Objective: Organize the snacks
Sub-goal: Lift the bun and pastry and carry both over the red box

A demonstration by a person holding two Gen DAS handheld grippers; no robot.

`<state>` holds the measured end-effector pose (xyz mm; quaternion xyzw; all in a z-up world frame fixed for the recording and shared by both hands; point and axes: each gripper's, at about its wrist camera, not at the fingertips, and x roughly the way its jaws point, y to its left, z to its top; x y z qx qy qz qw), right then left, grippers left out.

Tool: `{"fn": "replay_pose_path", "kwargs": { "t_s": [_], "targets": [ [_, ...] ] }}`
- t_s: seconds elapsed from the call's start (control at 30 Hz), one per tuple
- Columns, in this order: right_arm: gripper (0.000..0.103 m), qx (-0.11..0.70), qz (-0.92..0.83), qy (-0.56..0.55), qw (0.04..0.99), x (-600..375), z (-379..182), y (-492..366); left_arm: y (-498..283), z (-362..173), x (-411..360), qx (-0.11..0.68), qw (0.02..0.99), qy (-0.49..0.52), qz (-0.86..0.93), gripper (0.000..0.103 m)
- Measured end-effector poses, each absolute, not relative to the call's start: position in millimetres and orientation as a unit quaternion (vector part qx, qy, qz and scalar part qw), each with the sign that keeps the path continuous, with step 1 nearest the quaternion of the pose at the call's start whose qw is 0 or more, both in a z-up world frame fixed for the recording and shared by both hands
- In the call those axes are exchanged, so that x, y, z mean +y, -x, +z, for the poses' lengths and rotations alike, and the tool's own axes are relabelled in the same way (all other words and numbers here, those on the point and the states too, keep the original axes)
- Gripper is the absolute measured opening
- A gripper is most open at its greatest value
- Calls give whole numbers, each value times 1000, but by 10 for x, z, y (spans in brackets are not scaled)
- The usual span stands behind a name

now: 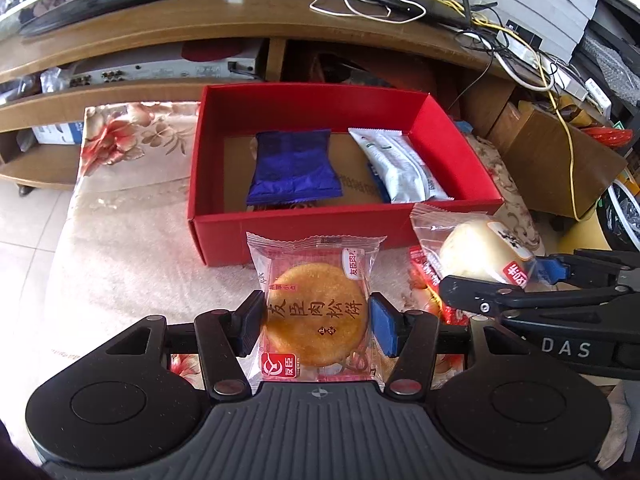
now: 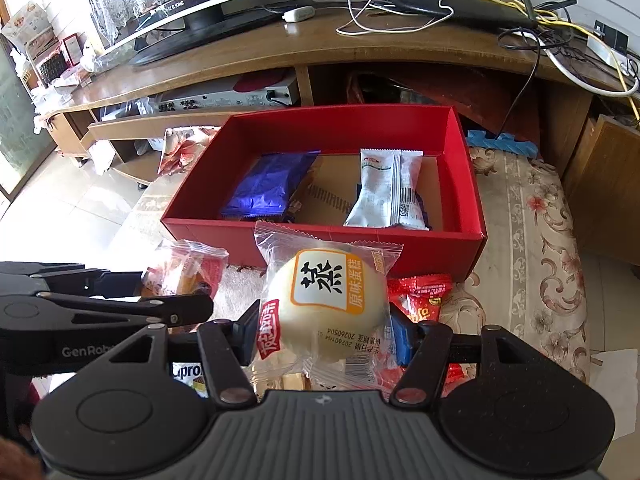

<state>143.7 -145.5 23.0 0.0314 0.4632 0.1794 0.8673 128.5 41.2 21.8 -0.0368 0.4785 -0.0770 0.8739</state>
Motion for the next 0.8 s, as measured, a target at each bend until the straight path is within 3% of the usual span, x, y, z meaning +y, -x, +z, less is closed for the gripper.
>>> {"fn": "replay_pose_path", "kwargs": {
  "t_s": [0.3, 0.43, 0.8],
  "targets": [
    [57, 448, 174, -39, 876, -1474, 338, -1524, -1367, 334, 381, 459, 884, 44, -71, 63],
    [44, 446, 180, -52, 875, -1485, 384, -1614, -1438, 385, 333, 451, 888, 45, -73, 62],
    [45, 513, 166, -25, 842, -1684, 68, -1362, -1493, 183, 374, 486, 868, 50, -89, 63]
  ]
}}
